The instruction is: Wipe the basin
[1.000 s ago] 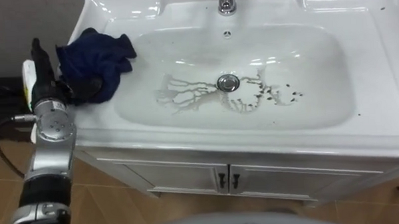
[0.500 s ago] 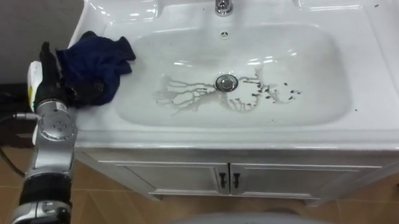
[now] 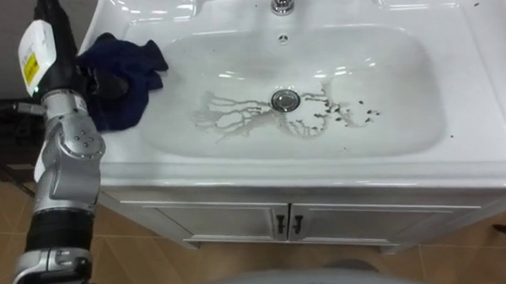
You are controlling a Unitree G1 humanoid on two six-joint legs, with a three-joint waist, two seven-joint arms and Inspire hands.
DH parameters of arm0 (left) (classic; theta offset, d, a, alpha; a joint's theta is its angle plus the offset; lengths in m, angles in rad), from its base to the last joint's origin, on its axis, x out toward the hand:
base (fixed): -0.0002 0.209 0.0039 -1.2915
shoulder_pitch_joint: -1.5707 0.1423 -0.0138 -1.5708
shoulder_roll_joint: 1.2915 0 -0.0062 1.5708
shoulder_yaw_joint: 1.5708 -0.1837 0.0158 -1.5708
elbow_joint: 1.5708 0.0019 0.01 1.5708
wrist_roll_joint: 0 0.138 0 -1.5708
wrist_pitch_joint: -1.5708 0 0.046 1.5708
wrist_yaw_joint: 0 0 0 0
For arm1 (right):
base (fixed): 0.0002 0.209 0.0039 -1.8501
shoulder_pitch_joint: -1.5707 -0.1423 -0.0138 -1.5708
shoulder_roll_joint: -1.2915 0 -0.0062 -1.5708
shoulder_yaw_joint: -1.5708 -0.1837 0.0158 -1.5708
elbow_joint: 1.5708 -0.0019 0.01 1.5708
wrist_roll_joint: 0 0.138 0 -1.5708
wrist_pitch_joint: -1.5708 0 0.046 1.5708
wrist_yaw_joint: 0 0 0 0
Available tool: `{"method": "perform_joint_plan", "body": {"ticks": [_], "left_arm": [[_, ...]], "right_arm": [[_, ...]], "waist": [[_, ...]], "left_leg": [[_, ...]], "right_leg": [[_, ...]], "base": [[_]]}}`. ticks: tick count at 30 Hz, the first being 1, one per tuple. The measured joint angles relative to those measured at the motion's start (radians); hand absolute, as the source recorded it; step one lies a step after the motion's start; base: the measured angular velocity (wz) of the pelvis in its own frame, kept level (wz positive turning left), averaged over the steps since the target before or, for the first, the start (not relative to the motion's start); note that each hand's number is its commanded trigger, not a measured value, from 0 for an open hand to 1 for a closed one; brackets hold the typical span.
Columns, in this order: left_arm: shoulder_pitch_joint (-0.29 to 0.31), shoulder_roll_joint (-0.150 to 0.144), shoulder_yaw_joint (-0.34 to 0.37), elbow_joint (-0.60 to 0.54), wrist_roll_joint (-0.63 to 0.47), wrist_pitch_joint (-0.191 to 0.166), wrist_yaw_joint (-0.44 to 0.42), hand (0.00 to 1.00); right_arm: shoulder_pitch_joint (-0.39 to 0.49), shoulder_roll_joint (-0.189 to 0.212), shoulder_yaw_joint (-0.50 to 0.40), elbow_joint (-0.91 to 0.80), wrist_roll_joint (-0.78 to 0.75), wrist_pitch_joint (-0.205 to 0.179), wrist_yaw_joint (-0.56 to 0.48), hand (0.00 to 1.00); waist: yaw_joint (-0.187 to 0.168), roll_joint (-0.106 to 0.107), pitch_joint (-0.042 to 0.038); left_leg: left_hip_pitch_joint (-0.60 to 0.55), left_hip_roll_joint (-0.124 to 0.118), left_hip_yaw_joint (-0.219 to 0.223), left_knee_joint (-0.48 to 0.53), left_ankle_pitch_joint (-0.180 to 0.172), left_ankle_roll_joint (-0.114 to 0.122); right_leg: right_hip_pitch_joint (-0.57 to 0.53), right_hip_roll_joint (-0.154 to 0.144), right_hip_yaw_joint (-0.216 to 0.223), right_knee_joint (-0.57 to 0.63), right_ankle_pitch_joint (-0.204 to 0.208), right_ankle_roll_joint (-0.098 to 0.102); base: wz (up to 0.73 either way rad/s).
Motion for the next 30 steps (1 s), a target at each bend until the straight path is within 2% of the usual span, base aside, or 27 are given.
{"method": "perform_joint_plan", "body": {"ticks": [5,16,19,23,30], "left_arm": [[0.000,0.000,0.000,0.016,0.000,-0.001,0.016,0.00],[0.003,-0.001,-0.042,0.080,-0.004,-0.007,0.017,0.00],[0.003,-0.004,-0.055,0.092,-0.004,-0.009,0.016,0.00],[0.003,-0.004,-0.078,0.093,-0.004,-0.013,0.011,0.00],[0.003,-0.004,-0.078,0.092,-0.005,-0.023,-0.011,0.00]], "right_arm": [[0.007,0.000,-0.001,0.000,0.000,-0.008,-0.006,0.00],[0.033,0.000,-0.002,0.009,0.037,-0.021,-0.005,0.00],[0.037,0.000,-0.002,0.008,0.036,-0.026,-0.006,0.00],[0.034,0.000,-0.002,0.008,0.036,-0.030,-0.012,0.00],[0.026,0.000,0.000,0.007,0.040,-0.049,-0.018,0.00]], "waist": [[-0.001,-0.008,-0.0002],[0.001,0.004,0.0013],[-0.003,0.009,-0.0012],[-0.002,0.008,-0.0013],[-0.001,0.003,-0.0031]], "left_leg": [[0.001,0.001,0.003,0.001,-0.003,0.005],[0.033,-0.002,0.002,-0.007,-0.006,0.010],[0.042,-0.002,0.000,-0.012,-0.006,0.010],[0.042,-0.002,0.000,-0.013,-0.006,0.010],[0.039,-0.003,0.000,-0.013,-0.005,0.009]], "right_leg": [[0.002,-0.002,-0.004,0.001,0.000,0.000],[0.020,0.000,0.024,0.011,0.000,0.000],[0.029,0.000,0.023,0.010,0.000,0.000],[0.030,0.000,0.020,0.009,0.000,0.000],[0.036,-0.002,0.013,-0.003,0.000,0.000]], "base": [[0.00],[-0.01],[0.00],[0.00],[0.00]]}}
